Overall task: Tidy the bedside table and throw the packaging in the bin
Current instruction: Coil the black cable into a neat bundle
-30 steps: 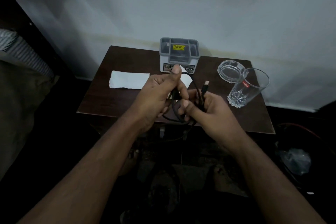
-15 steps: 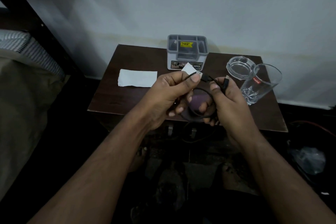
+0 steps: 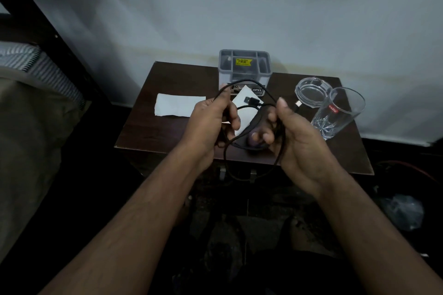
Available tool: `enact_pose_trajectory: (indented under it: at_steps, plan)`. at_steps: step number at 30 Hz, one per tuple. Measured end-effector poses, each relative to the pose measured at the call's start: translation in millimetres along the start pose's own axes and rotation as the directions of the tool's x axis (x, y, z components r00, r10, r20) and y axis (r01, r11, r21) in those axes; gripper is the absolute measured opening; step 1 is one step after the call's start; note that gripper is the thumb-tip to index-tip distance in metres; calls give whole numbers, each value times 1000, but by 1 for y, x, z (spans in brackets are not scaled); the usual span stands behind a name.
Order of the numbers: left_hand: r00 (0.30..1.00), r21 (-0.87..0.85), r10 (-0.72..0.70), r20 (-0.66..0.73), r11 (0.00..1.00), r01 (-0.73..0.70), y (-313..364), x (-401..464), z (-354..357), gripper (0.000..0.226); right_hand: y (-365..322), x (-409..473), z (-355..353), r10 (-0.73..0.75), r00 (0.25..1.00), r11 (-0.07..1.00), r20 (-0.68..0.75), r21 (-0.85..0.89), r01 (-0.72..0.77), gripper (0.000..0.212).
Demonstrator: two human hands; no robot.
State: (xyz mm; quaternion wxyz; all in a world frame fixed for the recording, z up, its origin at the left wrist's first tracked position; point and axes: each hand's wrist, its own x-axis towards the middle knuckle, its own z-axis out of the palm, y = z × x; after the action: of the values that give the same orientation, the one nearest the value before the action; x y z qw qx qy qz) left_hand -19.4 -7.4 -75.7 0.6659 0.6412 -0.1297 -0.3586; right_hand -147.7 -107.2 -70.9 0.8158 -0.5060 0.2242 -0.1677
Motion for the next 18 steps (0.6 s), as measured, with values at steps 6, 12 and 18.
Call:
enact_pose_trajectory:
  at_steps: [6,12,18]
  plan:
    - [998,-104,-25,49,994,30,7,-19,-7,84,-9,-7,10,64,992,961,-112,274,-31,41]
    - [994,-238,-46,-98,971,22,1,-72,-9,94,-1,-52,26,-34,986,998,-165,51,43,49]
    - [943,116,115,-311,990,-82,-13,-127,-10,87,19,-104,45,-277,951,933,-139,-277,231,55]
